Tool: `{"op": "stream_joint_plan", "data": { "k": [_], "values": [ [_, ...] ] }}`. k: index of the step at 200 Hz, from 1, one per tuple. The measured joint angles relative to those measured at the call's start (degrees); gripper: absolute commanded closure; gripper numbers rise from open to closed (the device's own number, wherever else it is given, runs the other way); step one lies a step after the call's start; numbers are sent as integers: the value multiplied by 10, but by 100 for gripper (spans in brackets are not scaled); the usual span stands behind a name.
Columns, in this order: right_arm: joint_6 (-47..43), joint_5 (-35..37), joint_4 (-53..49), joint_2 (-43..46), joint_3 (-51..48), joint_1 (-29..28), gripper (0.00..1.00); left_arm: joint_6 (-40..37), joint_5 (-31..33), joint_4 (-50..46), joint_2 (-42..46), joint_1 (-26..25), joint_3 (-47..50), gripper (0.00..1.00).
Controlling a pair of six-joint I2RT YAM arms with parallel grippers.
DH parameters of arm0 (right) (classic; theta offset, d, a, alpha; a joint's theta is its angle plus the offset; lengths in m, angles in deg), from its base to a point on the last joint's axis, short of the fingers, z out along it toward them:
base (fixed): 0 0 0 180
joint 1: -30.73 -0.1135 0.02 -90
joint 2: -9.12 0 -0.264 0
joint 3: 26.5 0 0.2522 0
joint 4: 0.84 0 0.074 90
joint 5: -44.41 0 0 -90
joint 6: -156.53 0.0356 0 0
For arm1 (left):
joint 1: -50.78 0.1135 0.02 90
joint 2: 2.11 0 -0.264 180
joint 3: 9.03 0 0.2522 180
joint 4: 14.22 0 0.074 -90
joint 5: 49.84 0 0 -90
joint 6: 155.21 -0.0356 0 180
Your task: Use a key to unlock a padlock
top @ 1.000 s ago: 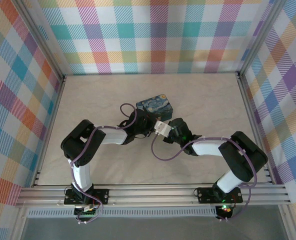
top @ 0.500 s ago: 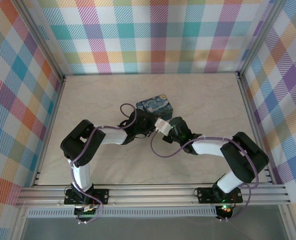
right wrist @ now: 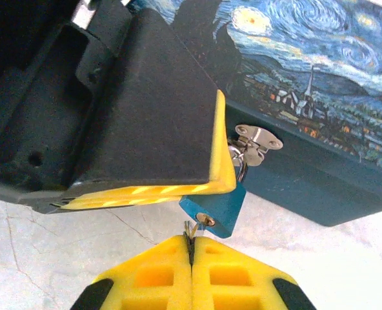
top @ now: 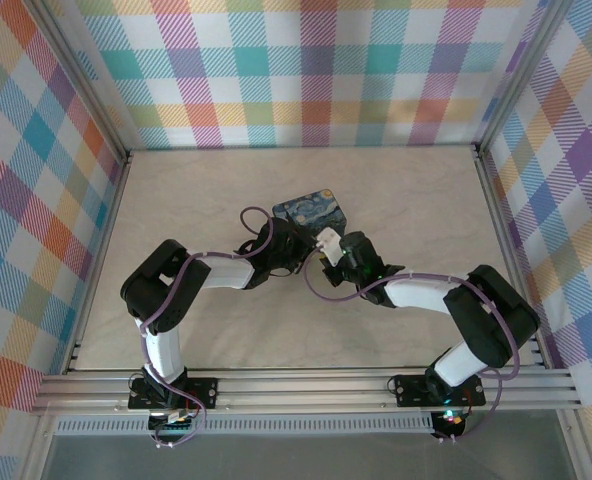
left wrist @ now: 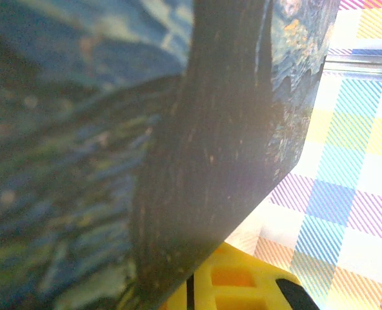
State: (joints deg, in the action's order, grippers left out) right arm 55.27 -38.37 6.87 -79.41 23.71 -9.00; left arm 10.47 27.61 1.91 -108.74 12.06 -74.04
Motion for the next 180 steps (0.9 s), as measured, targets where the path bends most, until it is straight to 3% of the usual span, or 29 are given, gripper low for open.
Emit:
{"op": "stream_joint_plan", "data": {
  "k": [52, 134, 180],
  "values": [
    [107, -44, 39, -9, -11, 15, 100, -1, 4, -9, 0, 0, 0, 100],
    [180, -75, 61, -30, -15, 25, 100, -11, 13, -19, 4, 0, 4, 72],
    [205, -88, 65, -47, -17, 38, 100, -29, 11, -59, 37, -1, 5, 62]
  ]
}}
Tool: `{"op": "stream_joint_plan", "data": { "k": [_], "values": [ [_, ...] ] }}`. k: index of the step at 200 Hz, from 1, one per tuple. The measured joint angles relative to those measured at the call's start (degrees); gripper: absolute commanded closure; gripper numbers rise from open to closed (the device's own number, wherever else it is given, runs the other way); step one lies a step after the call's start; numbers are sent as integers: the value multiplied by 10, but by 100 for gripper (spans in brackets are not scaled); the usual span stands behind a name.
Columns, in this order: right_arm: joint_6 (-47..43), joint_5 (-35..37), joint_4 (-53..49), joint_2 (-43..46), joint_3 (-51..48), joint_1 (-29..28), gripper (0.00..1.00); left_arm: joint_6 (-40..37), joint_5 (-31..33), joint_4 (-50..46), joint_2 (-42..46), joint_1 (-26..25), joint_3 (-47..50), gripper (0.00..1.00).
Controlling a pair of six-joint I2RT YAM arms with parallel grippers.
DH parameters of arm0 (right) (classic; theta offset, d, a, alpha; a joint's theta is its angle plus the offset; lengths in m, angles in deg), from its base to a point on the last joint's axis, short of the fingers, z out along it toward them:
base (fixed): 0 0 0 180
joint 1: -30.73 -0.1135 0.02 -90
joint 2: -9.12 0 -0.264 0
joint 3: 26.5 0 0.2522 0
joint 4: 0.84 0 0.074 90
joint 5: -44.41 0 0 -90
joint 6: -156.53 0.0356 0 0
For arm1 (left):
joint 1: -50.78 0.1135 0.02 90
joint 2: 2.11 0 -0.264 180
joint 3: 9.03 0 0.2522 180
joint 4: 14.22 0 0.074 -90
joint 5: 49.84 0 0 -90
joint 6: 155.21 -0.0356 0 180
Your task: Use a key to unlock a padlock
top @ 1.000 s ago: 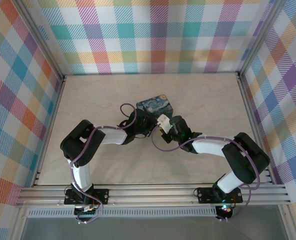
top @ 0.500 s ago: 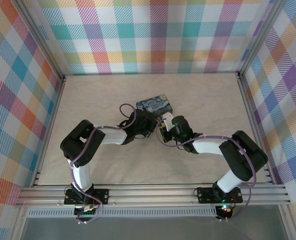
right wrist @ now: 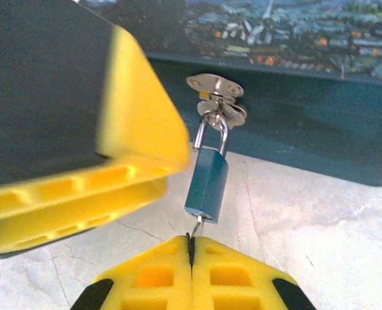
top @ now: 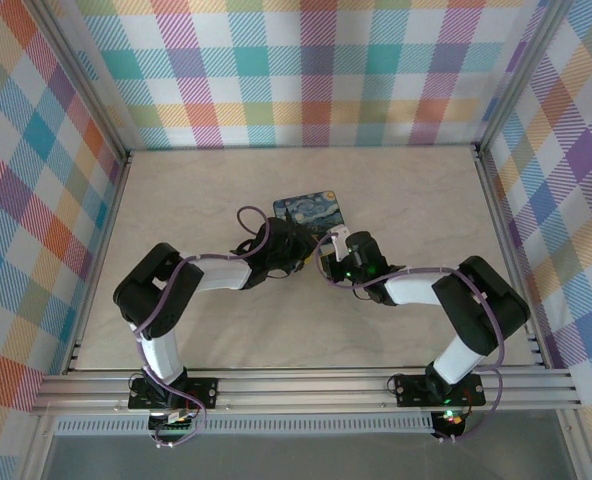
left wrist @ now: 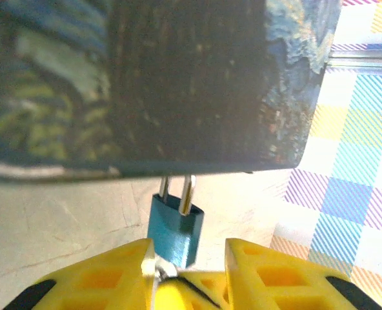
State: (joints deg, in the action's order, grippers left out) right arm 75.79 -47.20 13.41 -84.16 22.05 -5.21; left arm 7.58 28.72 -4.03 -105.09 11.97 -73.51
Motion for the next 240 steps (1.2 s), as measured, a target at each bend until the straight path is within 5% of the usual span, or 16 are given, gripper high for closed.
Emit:
{"op": "stream_joint_plan", "data": {
  "k": [132, 178, 240],
  "values": [
    [158, -87, 31, 4, -23, 64, 100, -128, 62, -190, 165, 68, 15, 37],
    [235, -120, 2, 8, -23, 81, 100, -154, 66, -218, 182, 100, 20, 34],
    [316, -147, -12, 7, -23, 101, 98, -213, 46, -265, 186, 138, 12, 17]
  ]
}}
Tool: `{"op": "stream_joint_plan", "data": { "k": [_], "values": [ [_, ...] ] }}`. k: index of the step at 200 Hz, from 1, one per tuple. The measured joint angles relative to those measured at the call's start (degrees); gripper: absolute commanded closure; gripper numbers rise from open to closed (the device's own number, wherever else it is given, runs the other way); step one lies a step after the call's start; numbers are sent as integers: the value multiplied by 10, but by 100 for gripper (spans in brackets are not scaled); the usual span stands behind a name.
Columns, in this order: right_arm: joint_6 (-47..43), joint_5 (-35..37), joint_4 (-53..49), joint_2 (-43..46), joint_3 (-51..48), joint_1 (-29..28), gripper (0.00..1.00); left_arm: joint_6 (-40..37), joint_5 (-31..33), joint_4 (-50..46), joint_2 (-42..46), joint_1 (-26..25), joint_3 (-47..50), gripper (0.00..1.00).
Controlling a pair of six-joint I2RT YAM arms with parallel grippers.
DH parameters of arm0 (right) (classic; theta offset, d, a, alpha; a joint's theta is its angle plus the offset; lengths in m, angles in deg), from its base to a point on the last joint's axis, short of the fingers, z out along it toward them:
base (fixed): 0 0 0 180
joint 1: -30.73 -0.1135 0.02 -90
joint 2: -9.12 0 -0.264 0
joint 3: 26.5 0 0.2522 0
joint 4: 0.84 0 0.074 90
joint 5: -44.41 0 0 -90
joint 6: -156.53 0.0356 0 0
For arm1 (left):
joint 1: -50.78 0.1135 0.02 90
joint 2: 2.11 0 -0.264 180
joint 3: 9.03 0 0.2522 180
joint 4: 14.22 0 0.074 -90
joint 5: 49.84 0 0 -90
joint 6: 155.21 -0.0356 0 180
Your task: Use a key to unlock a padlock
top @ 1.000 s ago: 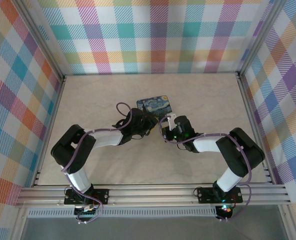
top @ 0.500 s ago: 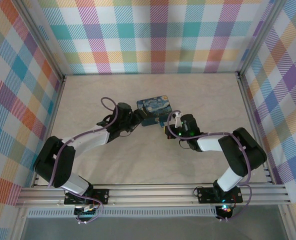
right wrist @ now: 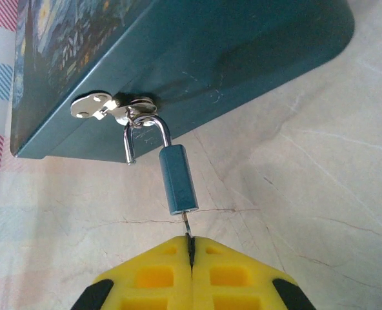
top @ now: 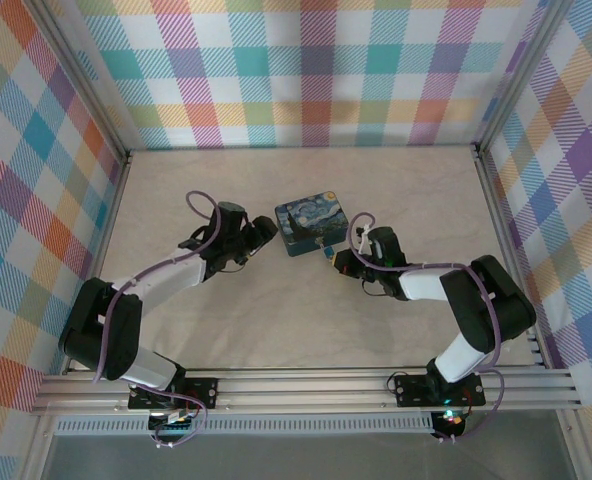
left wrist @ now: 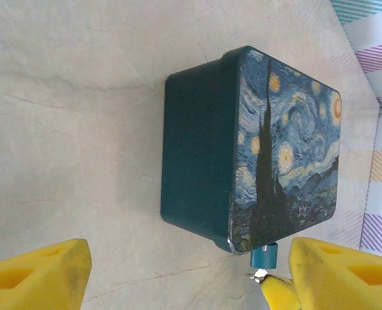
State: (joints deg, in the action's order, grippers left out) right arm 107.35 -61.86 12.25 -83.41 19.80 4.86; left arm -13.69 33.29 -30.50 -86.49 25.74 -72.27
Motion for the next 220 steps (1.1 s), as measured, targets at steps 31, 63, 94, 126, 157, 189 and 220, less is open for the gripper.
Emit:
{"op": "stream_joint_plan", "data": {
  "k": [31, 63, 94, 126, 157, 189, 220],
  "values": [
    [24, -12, 1, -3, 0, 3, 94, -48, -19, -33, -33, 18, -58, 15],
    [38, -17, 1, -9, 0, 5, 86, -90, -45, -50, -94, 54, -126, 15],
    [43, -19, 0, -9, 0, 8, 78, -109, -71, -52, -150, 83, -173, 16],
    [44, -18, -7, -9, 0, 9, 73, -123, -88, -60, -186, 91, -215, 17],
    [28, -17, -20, -2, 0, 12, 58, -149, -104, -84, -217, 91, -270, 17],
    [3, -22, -32, 35, 0, 17, 28, -181, -125, -119, -265, 91, -329, 21],
    [-9, -43, -31, 51, -1, 27, 0, -203, -157, -151, -318, 91, -377, 24]
  ]
}}
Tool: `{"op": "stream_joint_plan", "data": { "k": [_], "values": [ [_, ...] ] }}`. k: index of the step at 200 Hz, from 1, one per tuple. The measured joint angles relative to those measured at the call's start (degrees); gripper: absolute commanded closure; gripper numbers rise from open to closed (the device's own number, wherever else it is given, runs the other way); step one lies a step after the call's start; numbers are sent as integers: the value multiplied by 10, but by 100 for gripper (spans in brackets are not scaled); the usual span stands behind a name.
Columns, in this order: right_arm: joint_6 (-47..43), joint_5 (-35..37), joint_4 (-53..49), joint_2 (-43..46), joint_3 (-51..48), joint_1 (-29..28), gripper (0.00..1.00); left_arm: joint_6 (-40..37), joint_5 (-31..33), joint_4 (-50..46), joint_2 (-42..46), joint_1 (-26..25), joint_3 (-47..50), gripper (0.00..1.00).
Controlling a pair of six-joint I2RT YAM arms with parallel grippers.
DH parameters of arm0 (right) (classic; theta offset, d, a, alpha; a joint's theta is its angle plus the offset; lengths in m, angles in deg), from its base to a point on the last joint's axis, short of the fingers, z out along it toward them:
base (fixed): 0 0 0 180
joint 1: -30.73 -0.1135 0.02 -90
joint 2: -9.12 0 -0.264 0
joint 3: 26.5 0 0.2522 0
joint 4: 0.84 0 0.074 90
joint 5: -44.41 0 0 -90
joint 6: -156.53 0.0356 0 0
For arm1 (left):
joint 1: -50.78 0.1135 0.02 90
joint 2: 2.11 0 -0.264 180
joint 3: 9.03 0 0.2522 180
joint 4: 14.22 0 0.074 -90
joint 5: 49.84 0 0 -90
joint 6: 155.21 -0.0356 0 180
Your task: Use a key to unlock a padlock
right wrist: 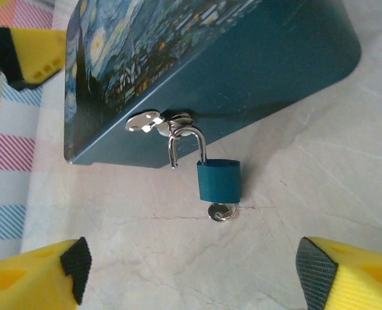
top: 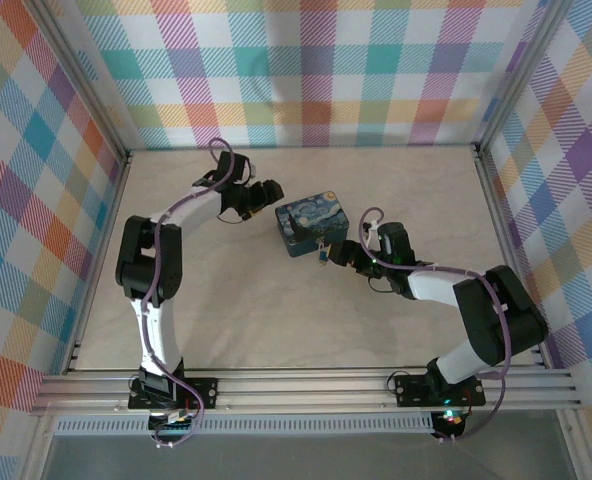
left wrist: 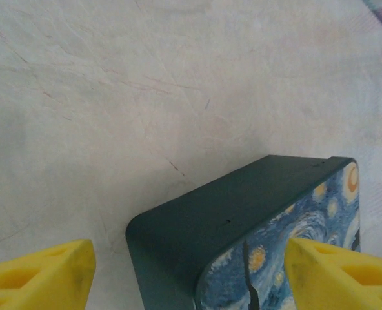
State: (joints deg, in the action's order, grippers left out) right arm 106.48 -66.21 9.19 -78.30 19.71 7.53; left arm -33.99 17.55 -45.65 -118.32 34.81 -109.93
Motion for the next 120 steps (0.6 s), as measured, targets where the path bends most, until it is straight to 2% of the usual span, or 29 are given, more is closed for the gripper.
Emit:
{"op": "stream_joint_plan", "data": {
  "k": [42, 120],
  "values": [
    [-1, -18, -1, 1, 0, 4, 0, -11, -55, -17, -47, 0, -24, 26],
    [-3, -84, -3, -2, 9, 23, 0, -13, -97, 10, -41, -5, 5, 32]
  ]
}}
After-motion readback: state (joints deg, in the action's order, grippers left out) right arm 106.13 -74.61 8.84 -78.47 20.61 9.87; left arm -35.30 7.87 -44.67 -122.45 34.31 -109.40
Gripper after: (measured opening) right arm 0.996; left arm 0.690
